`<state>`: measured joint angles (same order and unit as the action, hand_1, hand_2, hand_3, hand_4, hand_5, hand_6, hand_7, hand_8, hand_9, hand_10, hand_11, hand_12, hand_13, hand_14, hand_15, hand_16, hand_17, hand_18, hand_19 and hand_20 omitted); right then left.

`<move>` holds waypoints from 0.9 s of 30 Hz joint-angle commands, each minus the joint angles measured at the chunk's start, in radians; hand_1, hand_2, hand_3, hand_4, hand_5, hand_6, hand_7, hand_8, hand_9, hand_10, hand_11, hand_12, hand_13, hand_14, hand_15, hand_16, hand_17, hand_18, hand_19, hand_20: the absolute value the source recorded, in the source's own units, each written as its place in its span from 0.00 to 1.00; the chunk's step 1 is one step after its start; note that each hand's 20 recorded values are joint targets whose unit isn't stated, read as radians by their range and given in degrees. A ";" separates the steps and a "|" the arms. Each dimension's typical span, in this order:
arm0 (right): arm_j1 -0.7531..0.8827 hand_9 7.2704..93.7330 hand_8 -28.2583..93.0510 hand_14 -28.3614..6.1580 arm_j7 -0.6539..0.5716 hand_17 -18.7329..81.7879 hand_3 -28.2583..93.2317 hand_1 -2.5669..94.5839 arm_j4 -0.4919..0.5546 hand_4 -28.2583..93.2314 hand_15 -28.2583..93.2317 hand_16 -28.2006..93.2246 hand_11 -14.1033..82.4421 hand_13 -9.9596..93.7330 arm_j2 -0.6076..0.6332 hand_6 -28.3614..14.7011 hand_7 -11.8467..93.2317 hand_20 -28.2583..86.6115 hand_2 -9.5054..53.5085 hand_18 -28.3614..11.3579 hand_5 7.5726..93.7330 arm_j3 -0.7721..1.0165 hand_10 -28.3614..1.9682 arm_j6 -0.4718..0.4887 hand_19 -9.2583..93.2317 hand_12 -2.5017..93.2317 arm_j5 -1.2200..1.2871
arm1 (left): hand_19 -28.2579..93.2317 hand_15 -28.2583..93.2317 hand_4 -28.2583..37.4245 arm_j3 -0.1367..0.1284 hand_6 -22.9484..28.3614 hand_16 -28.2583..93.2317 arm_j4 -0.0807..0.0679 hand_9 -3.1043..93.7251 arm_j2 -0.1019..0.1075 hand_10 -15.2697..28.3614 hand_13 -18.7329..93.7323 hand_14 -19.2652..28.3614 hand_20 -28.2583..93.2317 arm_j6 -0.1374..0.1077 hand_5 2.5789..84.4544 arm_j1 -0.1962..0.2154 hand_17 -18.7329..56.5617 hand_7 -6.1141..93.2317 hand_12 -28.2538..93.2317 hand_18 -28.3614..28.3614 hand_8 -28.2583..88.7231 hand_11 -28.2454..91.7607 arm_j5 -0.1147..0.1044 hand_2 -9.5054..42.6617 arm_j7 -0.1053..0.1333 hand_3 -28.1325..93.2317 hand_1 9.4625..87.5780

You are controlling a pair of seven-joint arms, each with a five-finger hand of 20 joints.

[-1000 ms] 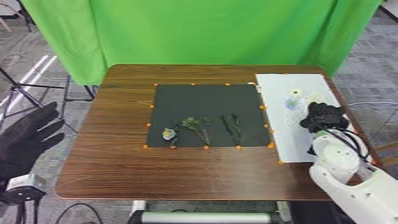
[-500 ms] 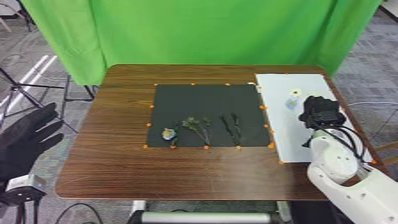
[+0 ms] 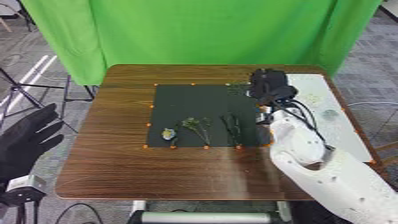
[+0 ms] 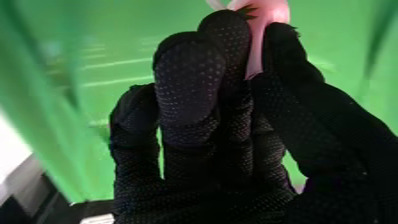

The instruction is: Arrange flowers

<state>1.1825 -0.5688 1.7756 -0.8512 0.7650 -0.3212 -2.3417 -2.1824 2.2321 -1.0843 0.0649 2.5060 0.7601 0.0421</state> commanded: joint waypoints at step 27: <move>-0.247 0.91 0.22 0.90 -0.041 0.50 0.88 0.55 -0.348 0.00 0.53 0.62 0.25 0.89 -0.484 0.68 0.47 0.69 0.00 0.24 0.74 -0.363 0.77 0.172 0.84 0.49 -0.040 | 0.52 0.34 0.00 0.077 0.48 0.30 -0.049 0.22 0.111 0.56 0.29 0.65 0.32 0.015 0.26 -0.118 0.09 0.24 0.40 0.83 0.16 0.32 -0.007 0.06 -0.054 0.80 0.17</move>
<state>0.9348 -0.6081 1.4248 -1.3236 0.3867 -0.2011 -2.3821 -2.1074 2.1849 -0.9799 0.0678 2.3935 0.7579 0.0015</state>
